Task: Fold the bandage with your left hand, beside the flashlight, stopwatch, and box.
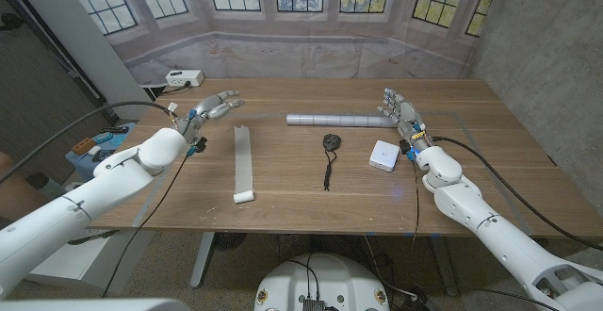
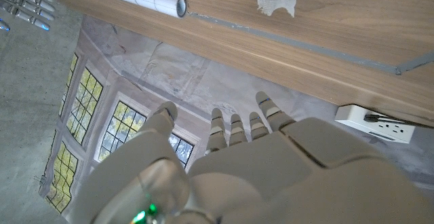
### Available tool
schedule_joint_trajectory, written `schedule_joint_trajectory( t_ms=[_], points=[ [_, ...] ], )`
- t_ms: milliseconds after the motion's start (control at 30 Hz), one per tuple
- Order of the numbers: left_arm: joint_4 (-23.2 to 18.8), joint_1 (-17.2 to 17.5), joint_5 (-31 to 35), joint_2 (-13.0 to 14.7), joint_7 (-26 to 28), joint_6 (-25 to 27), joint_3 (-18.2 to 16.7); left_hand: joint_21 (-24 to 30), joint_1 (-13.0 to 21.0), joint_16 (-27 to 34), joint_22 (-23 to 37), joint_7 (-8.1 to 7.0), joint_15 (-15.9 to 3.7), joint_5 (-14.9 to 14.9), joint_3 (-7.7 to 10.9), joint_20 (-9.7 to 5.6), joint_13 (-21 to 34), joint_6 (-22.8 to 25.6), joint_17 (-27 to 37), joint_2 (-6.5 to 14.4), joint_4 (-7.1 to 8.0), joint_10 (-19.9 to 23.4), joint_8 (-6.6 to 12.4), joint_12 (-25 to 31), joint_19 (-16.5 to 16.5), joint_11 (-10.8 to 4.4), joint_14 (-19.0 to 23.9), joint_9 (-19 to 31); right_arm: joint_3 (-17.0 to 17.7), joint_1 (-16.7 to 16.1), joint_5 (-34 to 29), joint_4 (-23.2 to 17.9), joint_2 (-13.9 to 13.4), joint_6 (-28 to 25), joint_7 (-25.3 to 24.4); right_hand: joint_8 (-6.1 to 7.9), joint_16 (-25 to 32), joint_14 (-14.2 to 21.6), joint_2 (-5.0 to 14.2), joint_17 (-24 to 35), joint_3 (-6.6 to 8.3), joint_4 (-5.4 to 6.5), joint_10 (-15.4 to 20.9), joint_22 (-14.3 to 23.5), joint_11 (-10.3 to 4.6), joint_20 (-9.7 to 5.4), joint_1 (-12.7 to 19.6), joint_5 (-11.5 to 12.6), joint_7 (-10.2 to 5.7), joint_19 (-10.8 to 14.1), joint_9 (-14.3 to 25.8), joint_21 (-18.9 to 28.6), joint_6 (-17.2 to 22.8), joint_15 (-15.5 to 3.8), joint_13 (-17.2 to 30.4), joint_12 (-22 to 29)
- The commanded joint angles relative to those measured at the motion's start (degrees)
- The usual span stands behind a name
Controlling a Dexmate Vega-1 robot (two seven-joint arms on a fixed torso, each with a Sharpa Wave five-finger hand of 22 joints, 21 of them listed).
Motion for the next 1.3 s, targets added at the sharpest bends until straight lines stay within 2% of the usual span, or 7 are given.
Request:
schedule_joint_trajectory(
  t_ms=[33, 167, 333, 700, 1033, 1167, 1300],
  points=[
    [-2.84, 0.27, 6.98, 3.21, 1.79, 5.13, -0.33, -0.51, 0.8, 0.12, 0.06, -0.96, -0.23, 0.2, -0.25, -0.1, 0.34, 1.88, 0.26, -1.12, -1.4, -0.25, 0.34, -0.18, 0.63, -0.1, 0.02, 0.18, -0.45, 0.69, -0.15, 1.53, 0.96, 0.68, 0.17, 0.5, 0.3, 0.47, -0.05, 0.16, 0.09, -0.31, 0.74, 0.26, 0.2, -2.29, 0.63, 0.11, 0.17, 0.63, 0.27, 0.2, 0.53, -1.15, 0.25, 0.05],
    [-3.63, -0.41, 9.27, 4.0, 1.42, 7.6, 0.15, -1.07, 1.25, 0.01, 0.1, -2.43, -0.2, 0.13, -0.76, 0.42, 0.36, 3.93, 0.3, -1.66, -2.34, -0.88, 0.57, -0.45, 0.83, 0.06, -0.3, 0.2, -0.44, 0.75, -0.13, 1.79, 1.11, 0.73, 0.02, 0.53, 0.35, 0.58, -0.02, 0.17, 0.09, -0.36, 0.8, 0.26, 0.24, -2.28, 0.68, 0.1, 0.26, 0.7, 0.27, 0.21, 0.71, -1.22, 0.26, 0.02],
    [-4.57, -3.2, 11.14, 5.58, -3.17, 11.63, 1.91, -3.9, 1.69, -0.79, 0.24, -2.82, 0.61, 0.02, -1.96, 1.07, 0.41, 2.65, 0.42, -1.48, -3.0, -6.36, -0.9, -1.78, -2.86, 0.13, -6.28, 0.29, -0.45, 0.97, 0.05, 2.39, 1.39, 0.89, 0.2, 0.56, 0.4, 0.72, 0.01, 0.17, 0.09, -0.44, 0.89, 0.26, 0.45, -2.24, 0.75, 0.09, 0.27, 0.9, 0.27, 0.27, 0.9, -1.1, 0.27, 0.01],
    [-3.53, -7.32, 17.4, 7.07, -6.94, 14.81, 5.42, -4.75, 1.68, -0.35, 0.27, -4.23, 0.15, -0.06, -2.66, 0.62, 0.41, 3.57, 0.44, -1.65, -3.15, -7.33, -0.71, -1.44, -3.37, -0.76, -7.33, 0.3, -0.74, 1.67, 0.06, 3.23, 1.65, 0.5, 0.45, 0.67, 0.45, 0.84, 0.06, 0.21, 0.06, -0.58, 1.11, 0.27, 1.02, -2.18, 0.87, 0.05, 0.56, 1.15, 0.29, 0.3, 1.51, -1.08, 0.29, -0.03],
    [-3.31, -8.82, 22.41, 7.28, -7.81, 16.8, 7.39, -5.23, 3.83, 0.51, 0.19, -6.55, -0.74, -0.15, -3.07, -0.06, 0.37, 8.79, 0.4, -2.9, -4.7, -4.01, 0.58, 0.13, -1.43, -2.19, -5.12, 0.28, -0.99, 2.18, 0.03, 4.17, 2.16, 0.64, 0.56, 0.68, 0.47, 0.87, 0.1, 0.25, 0.01, -0.64, 1.25, 0.28, 0.88, -2.21, 0.91, 0.02, 0.78, 1.24, 0.31, 0.29, 1.81, -1.11, 0.31, -0.07],
    [-2.65, -8.96, 27.28, 6.95, -4.57, 15.82, 8.71, -5.37, 7.3, 0.98, 0.2, -8.56, -1.82, -0.31, -3.02, -0.24, 0.34, 13.46, 0.38, -4.12, -5.32, -0.62, 1.54, 1.07, 1.02, -3.82, -1.78, 0.26, -1.1, 2.39, -0.06, 4.58, 2.43, 0.9, 0.61, 0.7, 0.49, 0.92, 0.11, 0.27, -0.01, -0.67, 1.32, 0.28, 1.13, -2.2, 0.92, 0.02, 0.86, 1.27, 0.31, 0.28, 1.99, -1.1, 0.31, -0.08],
    [-1.33, -9.47, 28.21, 6.71, -4.12, 12.9, 8.85, -5.19, 10.1, 1.23, 0.23, -9.44, -3.11, -0.43, -3.28, -0.8, 0.32, 16.51, 0.38, -5.47, -5.43, 2.29, 1.84, 1.72, 3.59, -4.85, 1.15, 0.23, -1.09, 2.41, 0.05, 4.86, 2.6, 1.15, 0.72, 0.71, 0.57, 1.11, 0.12, 0.28, -0.04, -0.69, 1.41, 0.28, 1.06, -2.16, 0.93, 0.01, 0.93, 1.33, 0.32, 0.29, 2.14, -1.03, 0.32, -0.08]
  ],
)
